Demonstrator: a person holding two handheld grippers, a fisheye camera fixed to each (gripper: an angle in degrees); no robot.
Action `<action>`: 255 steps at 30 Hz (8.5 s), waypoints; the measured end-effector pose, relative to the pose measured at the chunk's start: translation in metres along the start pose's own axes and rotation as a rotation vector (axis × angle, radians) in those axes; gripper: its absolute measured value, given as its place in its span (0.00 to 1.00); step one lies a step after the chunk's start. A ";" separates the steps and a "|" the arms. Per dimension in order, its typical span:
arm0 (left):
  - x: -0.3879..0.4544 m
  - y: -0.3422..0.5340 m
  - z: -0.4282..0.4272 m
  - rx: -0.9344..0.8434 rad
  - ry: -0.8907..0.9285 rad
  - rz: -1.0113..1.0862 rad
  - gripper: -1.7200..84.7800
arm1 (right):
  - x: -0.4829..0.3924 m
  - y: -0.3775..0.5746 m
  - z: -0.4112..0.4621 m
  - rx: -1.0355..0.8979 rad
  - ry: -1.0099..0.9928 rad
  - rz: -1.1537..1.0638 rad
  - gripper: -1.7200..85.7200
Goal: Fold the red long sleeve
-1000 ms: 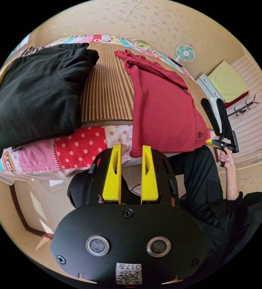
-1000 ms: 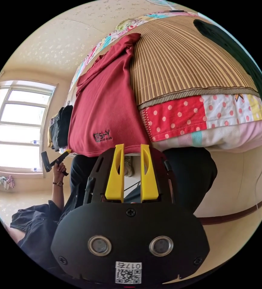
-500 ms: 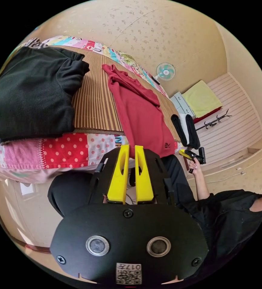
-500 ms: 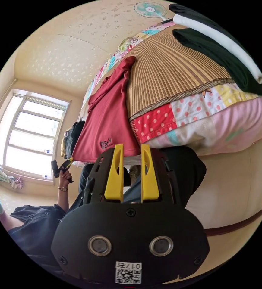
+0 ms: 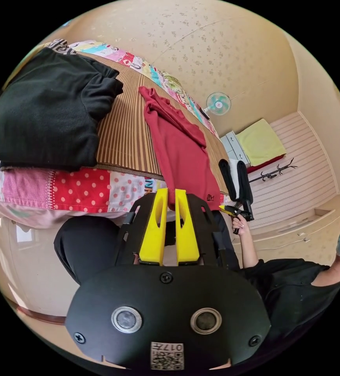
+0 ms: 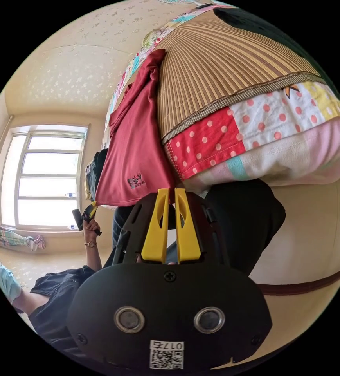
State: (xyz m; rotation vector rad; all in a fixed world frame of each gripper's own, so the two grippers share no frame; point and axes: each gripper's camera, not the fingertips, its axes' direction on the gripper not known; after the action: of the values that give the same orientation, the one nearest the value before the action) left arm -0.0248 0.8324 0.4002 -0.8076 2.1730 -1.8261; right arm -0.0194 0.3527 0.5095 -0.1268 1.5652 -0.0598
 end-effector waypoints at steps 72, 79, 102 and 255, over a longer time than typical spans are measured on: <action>0.135 -0.136 0.166 0.370 -0.485 0.121 0.17 | -0.308 -0.084 0.183 0.352 0.934 -0.490 0.03; 0.091 -0.052 0.128 0.385 -0.319 -0.140 0.21 | -0.377 -0.060 0.193 0.363 0.607 -0.637 0.03; -0.021 0.020 0.111 0.467 0.139 -0.385 0.10 | -0.484 -0.118 0.332 -0.169 0.539 -0.672 0.14; 0.167 -0.084 0.277 -0.237 0.147 -0.158 0.11 | -0.146 0.017 0.047 0.495 0.242 -0.132 0.24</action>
State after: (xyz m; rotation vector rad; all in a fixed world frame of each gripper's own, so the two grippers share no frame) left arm -0.0092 0.5027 0.4513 -0.9442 2.5214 -1.7702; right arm 0.0261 0.3890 0.6526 0.1731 1.7351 -0.5797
